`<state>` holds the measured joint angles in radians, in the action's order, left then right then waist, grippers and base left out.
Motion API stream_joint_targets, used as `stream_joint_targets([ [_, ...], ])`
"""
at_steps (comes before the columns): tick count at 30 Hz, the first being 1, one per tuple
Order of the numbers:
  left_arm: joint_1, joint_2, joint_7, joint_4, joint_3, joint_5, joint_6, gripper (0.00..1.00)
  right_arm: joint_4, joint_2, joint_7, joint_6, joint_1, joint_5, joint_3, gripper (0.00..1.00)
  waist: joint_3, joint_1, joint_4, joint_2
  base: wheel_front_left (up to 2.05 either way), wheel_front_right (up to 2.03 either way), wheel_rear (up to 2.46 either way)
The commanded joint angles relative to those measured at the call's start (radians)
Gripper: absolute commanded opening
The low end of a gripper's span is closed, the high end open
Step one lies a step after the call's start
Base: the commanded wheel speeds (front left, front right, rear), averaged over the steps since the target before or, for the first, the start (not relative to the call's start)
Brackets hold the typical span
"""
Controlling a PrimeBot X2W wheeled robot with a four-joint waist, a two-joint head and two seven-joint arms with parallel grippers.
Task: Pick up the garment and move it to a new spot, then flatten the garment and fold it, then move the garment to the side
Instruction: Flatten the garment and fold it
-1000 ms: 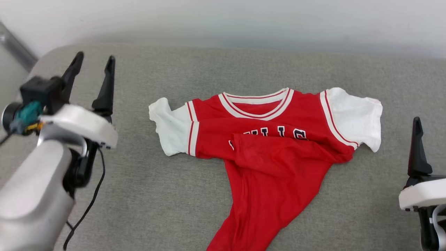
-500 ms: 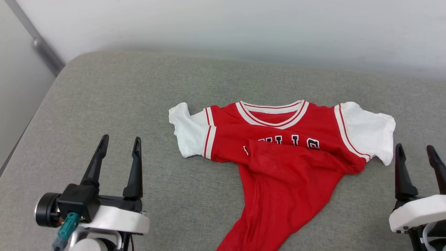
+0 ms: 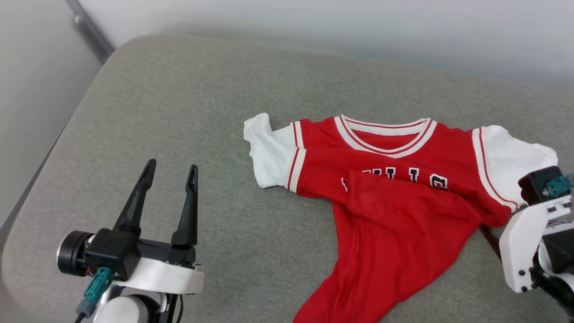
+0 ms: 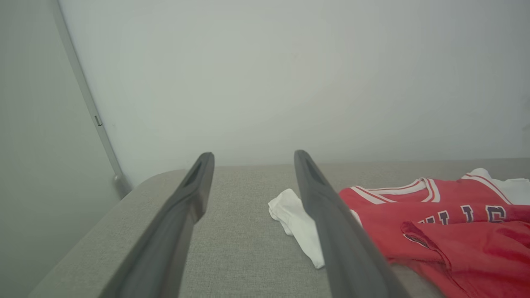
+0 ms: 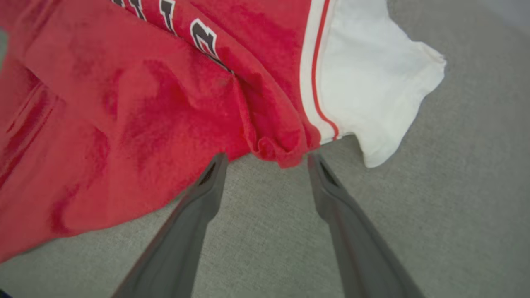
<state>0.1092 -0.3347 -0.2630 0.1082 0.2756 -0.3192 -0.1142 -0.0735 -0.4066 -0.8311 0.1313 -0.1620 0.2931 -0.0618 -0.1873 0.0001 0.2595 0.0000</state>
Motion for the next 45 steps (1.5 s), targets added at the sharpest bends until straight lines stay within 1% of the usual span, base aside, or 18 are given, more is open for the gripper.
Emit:
stream_joint_targets([
  [1,0.009,0.009,-0.002,-0.004,-0.003,0.005,0.006,1.0,0.009,-0.013,-0.034,-0.001,-0.025,0.015,-0.016,1.0,-0.015,-0.0001,0.019,0.0,0.0,0.0,0.0],
  [4,0.025,0.029,-0.002,-0.014,-0.002,0.018,0.027,1.0,0.044,-0.064,-0.107,-0.001,-0.076,0.036,-0.071,1.0,-0.032,-0.0001,0.044,0.0,0.0,0.0,0.0],
  [8,0.032,0.057,-0.003,-0.032,0.002,0.033,0.049,1.0,0.113,-0.111,-0.112,-0.001,-0.125,0.035,-0.131,1.0,-0.05,-0.0001,0.077,0.0,0.0,0.0,0.0],
  [15,0.035,0.089,-0.003,-0.055,-0.017,0.054,0.078,1.0,0.25,-0.132,-0.125,-0.001,-0.141,0.058,-0.186,1.0,-0.075,-0.0001,0.117,0.0,0.0,0.0,0.0],
  [16,0.033,0.091,-0.003,-0.058,-0.019,0.058,0.079,1.0,0.267,-0.135,-0.129,-0.001,-0.134,0.063,-0.196,0.6,-0.076,-0.0001,0.12,0.0,0.0,0.0,0.0],
  [17,0.033,0.095,-0.003,-0.061,-0.022,0.063,0.083,1.0,0.28,-0.137,-0.132,-0.001,-0.125,0.068,-0.204,0.23,-0.075,-0.0001,0.122,0.0,0.0,0.0,0.0],
  [18,0.032,0.099,-0.003,-0.063,-0.025,0.065,0.086,1.0,0.289,-0.139,-0.133,-0.001,-0.116,0.073,-0.211,0.0,-0.074,-0.0001,0.123,0.0,0.0,0.0,0.0],
  [20,0.013,0.108,-0.003,-0.079,-0.039,0.077,0.094,1.0,0.296,-0.153,-0.132,-0.001,-0.075,0.101,-0.228,0.0,-0.052,-0.0001,0.108,0.0,0.0,0.0,0.0],
  [23,0.004,0.11,-0.003,-0.091,-0.047,0.084,0.1,1.0,0.284,-0.168,-0.131,-0.001,-0.038,0.112,-0.226,0.0,-0.023,-0.0001,0.084,0.0,0.0,0.0,0.0],
  [31,-0.019,0.114,-0.003,-0.106,-0.068,0.095,0.109,1.0,0.18,-0.186,-0.123,-0.001,0.075,0.121,-0.181,0.0,0.045,-0.0001,0.006,0.0,0.0,0.0,0.0],
  [33,-0.025,0.114,-0.003,-0.11,-0.069,0.098,0.112,1.0,0.151,-0.182,-0.125,-0.001,0.119,0.123,-0.164,0.0,0.057,-0.0001,-0.009,0.0,0.0,0.0,0.0],
  [35,-0.037,0.114,-0.003,-0.115,-0.073,0.097,0.114,1.0,0.111,-0.163,-0.123,-0.001,0.191,0.121,-0.142,0.0,0.069,-0.0001,-0.027,0.0,0.0,0.0,0.0],
  [38,-0.048,0.113,-0.003,-0.12,-0.076,0.095,0.115,1.0,0.083,-0.126,-0.103,-0.001,0.239,0.118,-0.117,0.0,0.072,-0.0001,-0.048,0.0,0.0,0.0,0.0],
  [39,-0.049,0.111,-0.003,-0.122,-0.075,0.096,0.117,1.0,0.074,-0.119,-0.085,-0.001,0.242,0.108,-0.11,0.48,0.07,-0.0001,-0.055,0.0,0.0,0.0,0.0],
  [40,-0.049,0.11,-0.003,-0.124,-0.075,0.095,0.119,1.0,0.07,-0.109,-0.069,-0.001,0.244,0.102,-0.102,1.0,0.069,-0.0001,-0.061,0.0,0.0,0.0,0.0],
  [43,-0.039,0.104,-0.003,-0.129,-0.08,0.095,0.121,1.0,0.048,-0.077,-0.013,-0.001,0.219,0.099,-0.077,1.0,0.067,-0.0001,-0.084,0.0,0.0,0.0,0.0],
  [45,-0.032,0.101,-0.003,-0.129,-0.084,0.095,0.121,1.0,0.035,-0.072,0.008,-0.001,0.205,0.098,-0.068,1.0,0.067,-0.0001,-0.092,0.0,0.0,0.0,0.0],
])
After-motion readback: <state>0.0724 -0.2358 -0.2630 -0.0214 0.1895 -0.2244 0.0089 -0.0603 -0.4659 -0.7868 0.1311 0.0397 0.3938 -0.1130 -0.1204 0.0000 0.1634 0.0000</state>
